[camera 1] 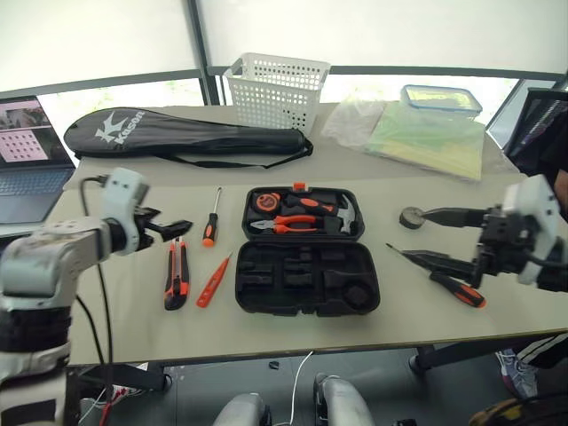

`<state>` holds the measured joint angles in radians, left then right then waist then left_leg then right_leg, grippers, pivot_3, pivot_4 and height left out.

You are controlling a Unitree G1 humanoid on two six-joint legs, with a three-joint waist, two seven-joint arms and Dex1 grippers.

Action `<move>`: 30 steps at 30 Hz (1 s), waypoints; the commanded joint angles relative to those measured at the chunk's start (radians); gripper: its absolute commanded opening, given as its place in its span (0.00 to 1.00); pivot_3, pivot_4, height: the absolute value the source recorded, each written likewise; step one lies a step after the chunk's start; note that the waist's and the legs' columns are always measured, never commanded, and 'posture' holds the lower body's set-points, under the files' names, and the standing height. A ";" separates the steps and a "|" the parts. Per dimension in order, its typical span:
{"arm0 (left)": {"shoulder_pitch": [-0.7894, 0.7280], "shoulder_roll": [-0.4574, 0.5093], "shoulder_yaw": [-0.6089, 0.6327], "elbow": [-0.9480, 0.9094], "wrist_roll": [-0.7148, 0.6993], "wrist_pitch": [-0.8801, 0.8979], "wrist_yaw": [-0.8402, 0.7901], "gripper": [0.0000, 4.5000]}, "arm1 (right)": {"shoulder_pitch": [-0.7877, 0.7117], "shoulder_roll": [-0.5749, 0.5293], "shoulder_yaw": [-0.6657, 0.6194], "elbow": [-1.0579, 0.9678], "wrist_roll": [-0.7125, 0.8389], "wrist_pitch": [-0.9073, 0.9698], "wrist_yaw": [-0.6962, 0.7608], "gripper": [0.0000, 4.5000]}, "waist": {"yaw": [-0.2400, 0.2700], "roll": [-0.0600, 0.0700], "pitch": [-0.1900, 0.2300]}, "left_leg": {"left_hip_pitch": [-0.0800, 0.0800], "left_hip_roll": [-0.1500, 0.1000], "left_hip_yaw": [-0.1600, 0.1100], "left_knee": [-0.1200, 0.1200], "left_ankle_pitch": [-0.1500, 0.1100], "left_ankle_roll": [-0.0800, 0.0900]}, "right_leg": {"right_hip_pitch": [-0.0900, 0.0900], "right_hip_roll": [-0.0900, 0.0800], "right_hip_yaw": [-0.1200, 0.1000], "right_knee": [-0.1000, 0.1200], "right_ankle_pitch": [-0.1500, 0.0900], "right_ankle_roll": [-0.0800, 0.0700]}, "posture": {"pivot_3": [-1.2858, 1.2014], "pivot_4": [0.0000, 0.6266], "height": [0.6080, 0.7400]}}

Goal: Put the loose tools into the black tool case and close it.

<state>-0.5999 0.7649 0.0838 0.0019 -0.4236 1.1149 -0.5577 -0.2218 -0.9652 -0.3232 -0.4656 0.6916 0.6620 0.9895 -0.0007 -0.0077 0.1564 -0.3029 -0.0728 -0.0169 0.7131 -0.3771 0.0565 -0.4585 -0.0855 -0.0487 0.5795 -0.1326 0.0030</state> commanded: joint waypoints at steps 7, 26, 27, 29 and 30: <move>-0.228 -0.152 -0.210 0.392 0.191 -0.169 0.016 1.00 | -0.139 0.094 0.172 -0.086 -0.009 -0.048 -0.031 1.00 | -0.006 0.000 0.000 | 0.001 0.000 -0.001 0.001 0.003 -0.005 | 0.000 0.000 -0.001 0.000 0.000 -0.002 | 0.52 0.24 1.00; -0.293 -0.080 -0.227 0.372 0.300 -0.839 -0.280 0.17 | -0.101 0.106 0.188 -0.144 0.007 -0.042 -0.052 1.00 | 0.007 -0.007 0.004 | -0.008 0.002 -0.004 0.006 0.004 -0.006 | -0.007 -0.006 -0.001 0.010 0.001 -0.005 | 0.52 0.24 1.00; -0.284 -0.076 -0.246 0.325 0.280 -0.879 -0.367 0.17 | -0.091 0.105 0.186 -0.143 0.008 -0.041 -0.051 1.00 | 0.012 -0.007 0.004 | -0.010 0.001 -0.004 0.007 0.004 -0.006 | -0.008 -0.007 -0.002 0.010 0.001 -0.005 | 0.52 0.24 1.00; -0.266 -0.077 -0.297 0.253 0.260 -0.931 -0.516 0.17 | -0.068 0.101 0.178 -0.142 0.014 -0.037 -0.046 1.00 | 0.016 -0.007 0.004 | -0.014 0.000 -0.007 0.011 0.004 -0.006 | -0.008 -0.006 -0.009 0.009 0.002 -0.005 | 0.52 0.24 1.00; -0.262 -0.085 -0.329 0.238 0.271 -0.953 -0.563 0.17 | -0.055 0.098 0.170 -0.141 0.016 -0.035 -0.045 1.00 | 0.016 -0.007 0.004 | -0.017 0.000 -0.008 0.015 0.004 -0.006 | -0.008 -0.007 -0.012 0.009 0.002 -0.004 | 0.52 0.24 1.00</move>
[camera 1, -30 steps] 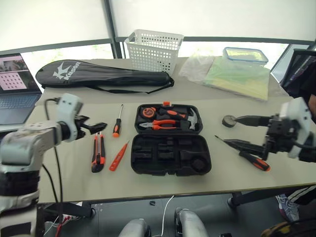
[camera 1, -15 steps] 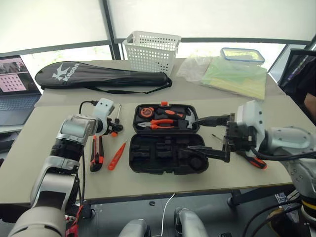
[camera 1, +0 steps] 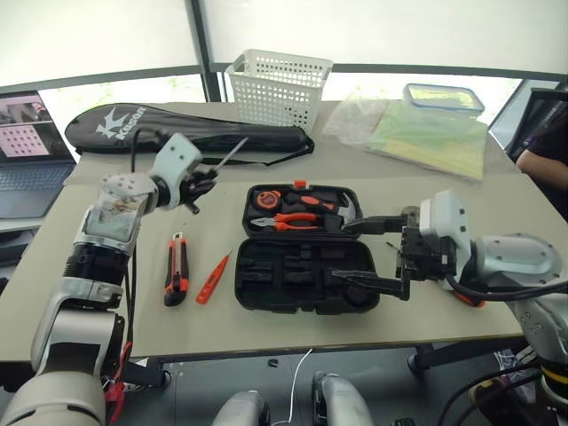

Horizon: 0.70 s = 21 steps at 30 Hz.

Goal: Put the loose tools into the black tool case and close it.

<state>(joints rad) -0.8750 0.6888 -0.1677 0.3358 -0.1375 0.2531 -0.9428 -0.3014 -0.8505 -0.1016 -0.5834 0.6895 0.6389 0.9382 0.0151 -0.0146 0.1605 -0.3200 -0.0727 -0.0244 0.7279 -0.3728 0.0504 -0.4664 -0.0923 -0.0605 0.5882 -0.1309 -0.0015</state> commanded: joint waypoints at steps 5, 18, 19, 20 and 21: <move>0.013 -0.055 -0.211 -0.065 0.057 -0.190 -0.344 0.17 | 0.069 -0.020 -0.095 -0.012 0.019 -0.003 -0.016 1.00 | -0.003 0.000 0.000 | 0.000 0.000 -0.001 0.003 0.000 0.001 | 0.004 -0.001 -0.001 -0.005 0.001 0.001 | 0.52 0.24 1.00; -0.041 -0.159 -0.275 0.039 0.215 -0.157 -0.323 0.17 | 0.172 -0.020 -0.168 -0.045 0.026 -0.002 -0.054 1.00 | -0.001 0.000 0.000 | -0.002 0.001 -0.002 0.003 -0.001 0.011 | 0.005 0.001 0.001 -0.009 0.005 0.003 | 0.52 0.24 1.00; -0.042 -0.161 -0.275 0.039 0.218 -0.153 -0.321 0.17 | 0.171 -0.019 -0.168 -0.044 0.026 -0.001 -0.056 1.00 | -0.002 0.000 0.000 | -0.002 0.001 -0.001 0.003 -0.001 0.012 | 0.005 0.001 0.001 -0.009 0.005 0.003 | 0.52 0.24 1.00; -0.044 -0.165 -0.273 0.040 0.222 -0.149 -0.317 0.28 | 0.170 -0.019 -0.168 -0.044 0.026 -0.001 -0.058 1.00 | -0.003 0.000 0.000 | -0.002 0.001 -0.001 0.003 -0.001 0.012 | 0.005 0.001 0.001 -0.009 0.005 0.004 | 0.52 0.24 1.00; -0.047 -0.168 -0.271 0.042 0.224 -0.148 -0.315 0.39 | 0.169 -0.018 -0.168 -0.044 0.027 -0.001 -0.060 1.00 | -0.003 0.000 0.000 | -0.002 0.001 -0.001 0.003 -0.001 0.012 | 0.005 0.001 0.001 -0.009 0.005 0.004 | 0.52 0.24 1.00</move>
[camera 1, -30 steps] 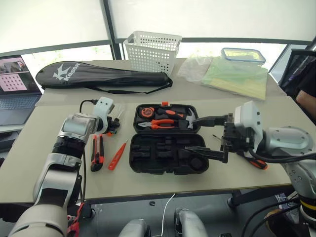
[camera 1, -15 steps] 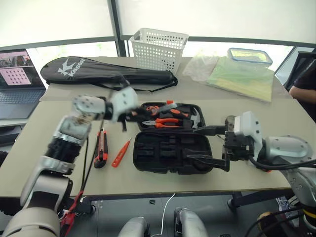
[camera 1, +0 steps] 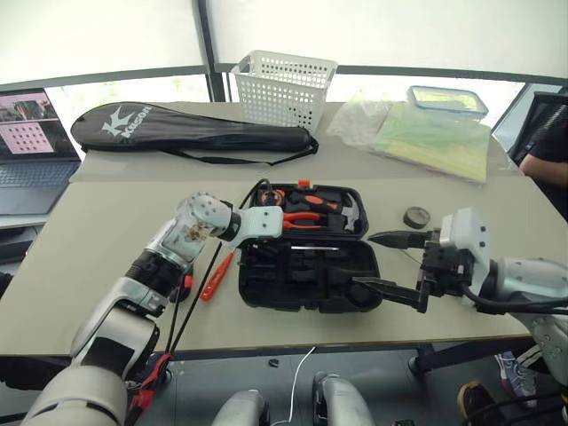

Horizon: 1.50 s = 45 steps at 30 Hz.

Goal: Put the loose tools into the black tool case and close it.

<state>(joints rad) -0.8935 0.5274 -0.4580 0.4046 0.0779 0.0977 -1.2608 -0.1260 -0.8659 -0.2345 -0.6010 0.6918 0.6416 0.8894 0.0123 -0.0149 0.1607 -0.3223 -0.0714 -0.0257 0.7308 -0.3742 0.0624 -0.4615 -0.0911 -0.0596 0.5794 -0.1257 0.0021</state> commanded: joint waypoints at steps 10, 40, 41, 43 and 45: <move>-0.045 -0.024 0.069 -0.097 -0.042 0.075 -0.023 0.75 | 0.001 0.007 -0.028 -0.031 0.031 -0.007 -0.021 1.00 | 0.006 0.000 0.000 | 0.000 0.000 0.000 0.001 0.000 0.000 | 0.001 -0.001 -0.001 -0.001 0.000 0.000 | 0.52 0.24 1.00; -0.062 -0.086 0.022 0.159 0.115 -0.172 0.031 0.02 | 0.037 0.038 -0.024 -0.018 -0.003 -0.025 -0.062 1.00 | 0.009 0.000 0.000 | 0.002 -0.001 0.000 0.001 0.000 0.000 | 0.002 -0.001 -0.001 -0.001 0.000 0.000 | 0.52 0.24 1.00; -0.074 -0.089 0.061 0.146 0.071 -0.144 0.022 0.02 | 0.051 0.039 -0.043 -0.010 -0.003 -0.022 -0.068 1.00 | 0.009 0.000 0.000 | 0.002 -0.001 0.000 0.001 0.000 0.000 | 0.002 -0.001 0.000 -0.001 0.000 0.000 | 0.52 0.24 1.00; -0.099 -0.085 0.144 0.108 -0.020 -0.023 -0.004 0.02 | 0.092 0.036 -0.089 0.008 -0.010 -0.022 -0.074 1.00 | 0.011 0.000 0.000 | 0.002 -0.001 0.000 0.001 0.000 0.000 | 0.002 -0.001 -0.001 -0.001 0.000 0.000 | 0.52 0.24 1.00; -0.109 -0.050 0.222 0.046 -0.124 0.108 -0.060 0.13 | 0.148 0.026 -0.149 0.034 -0.024 -0.028 -0.069 1.00 | 0.010 0.000 0.000 | 0.000 0.000 0.000 0.001 0.000 0.000 | 0.001 -0.001 -0.001 0.000 0.000 0.000 | 0.52 0.24 1.00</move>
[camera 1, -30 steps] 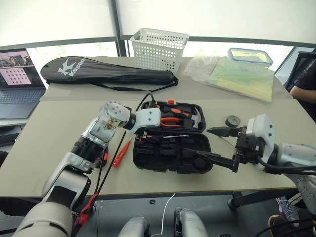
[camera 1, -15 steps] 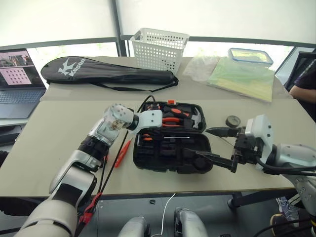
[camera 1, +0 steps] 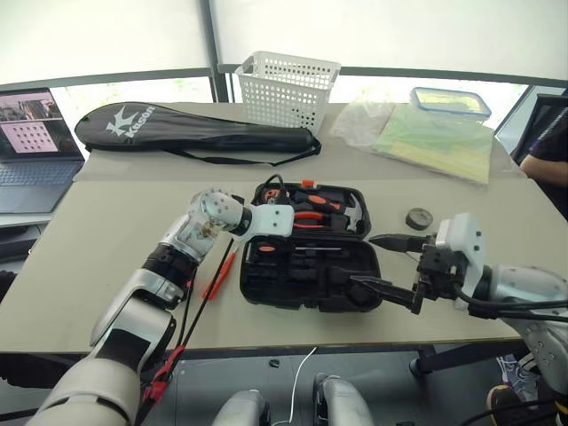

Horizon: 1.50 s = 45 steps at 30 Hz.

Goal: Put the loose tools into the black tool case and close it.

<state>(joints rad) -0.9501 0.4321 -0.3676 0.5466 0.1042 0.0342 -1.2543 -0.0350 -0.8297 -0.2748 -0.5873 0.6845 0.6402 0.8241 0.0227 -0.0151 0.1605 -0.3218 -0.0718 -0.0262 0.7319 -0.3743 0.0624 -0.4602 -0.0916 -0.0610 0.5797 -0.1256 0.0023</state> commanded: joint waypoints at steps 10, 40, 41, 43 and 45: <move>0.226 0.394 0.402 -0.630 -0.604 0.654 -0.278 0.91 | 0.282 -0.071 -0.367 0.270 -0.090 -0.071 0.113 1.00 | -0.020 0.003 -0.001 | 0.003 0.000 0.000 -0.002 0.000 -0.001 | 0.000 0.001 0.001 -0.001 0.000 0.000 | 0.52 0.24 1.00; 0.525 0.612 0.449 -0.946 -0.760 0.701 -0.145 1.00 | -0.138 -0.154 -0.080 0.772 -0.247 -0.274 0.287 0.23 | -0.027 0.010 0.002 | 0.009 0.000 0.005 -0.004 0.001 -0.004 | 0.002 0.002 0.011 0.000 -0.001 -0.001 | 0.52 0.24 1.00; 0.535 0.618 0.450 -0.949 -0.761 0.696 -0.145 1.00 | -0.152 -0.160 -0.044 0.717 -0.245 -0.281 0.321 0.23 | -0.032 0.012 0.003 | 0.010 0.000 0.005 -0.004 0.001 -0.004 | 0.002 0.002 0.011 0.000 -0.001 -0.001 | 0.52 0.24 1.00; 0.547 0.624 0.445 -0.947 -0.754 0.678 -0.146 1.00 | -0.196 -0.157 0.047 0.624 -0.260 -0.297 0.370 0.23 | -0.041 0.014 0.004 | 0.010 0.001 0.006 -0.005 0.001 -0.004 | 0.001 0.002 0.012 0.000 -0.001 -0.001 | 0.52 0.24 1.00; 0.550 0.625 0.433 -0.937 -0.737 0.655 -0.146 1.00 | -0.269 -0.123 0.142 0.554 -0.265 -0.279 0.391 0.23 | -0.044 0.013 0.004 | 0.012 0.003 0.006 -0.006 0.001 -0.006 | 0.002 0.001 0.012 0.000 -0.001 -0.002 | 0.52 0.24 1.00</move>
<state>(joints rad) -0.4017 1.0390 0.0561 -0.3812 -0.6441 0.7186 -1.3944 -0.2683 -0.9727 -0.1967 0.0400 0.4125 0.3597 1.1859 -0.0211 -0.0019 0.1647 -0.3100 -0.0679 -0.0201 0.7259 -0.3740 0.0559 -0.4583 -0.0897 -0.0486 0.5797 -0.1275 0.0000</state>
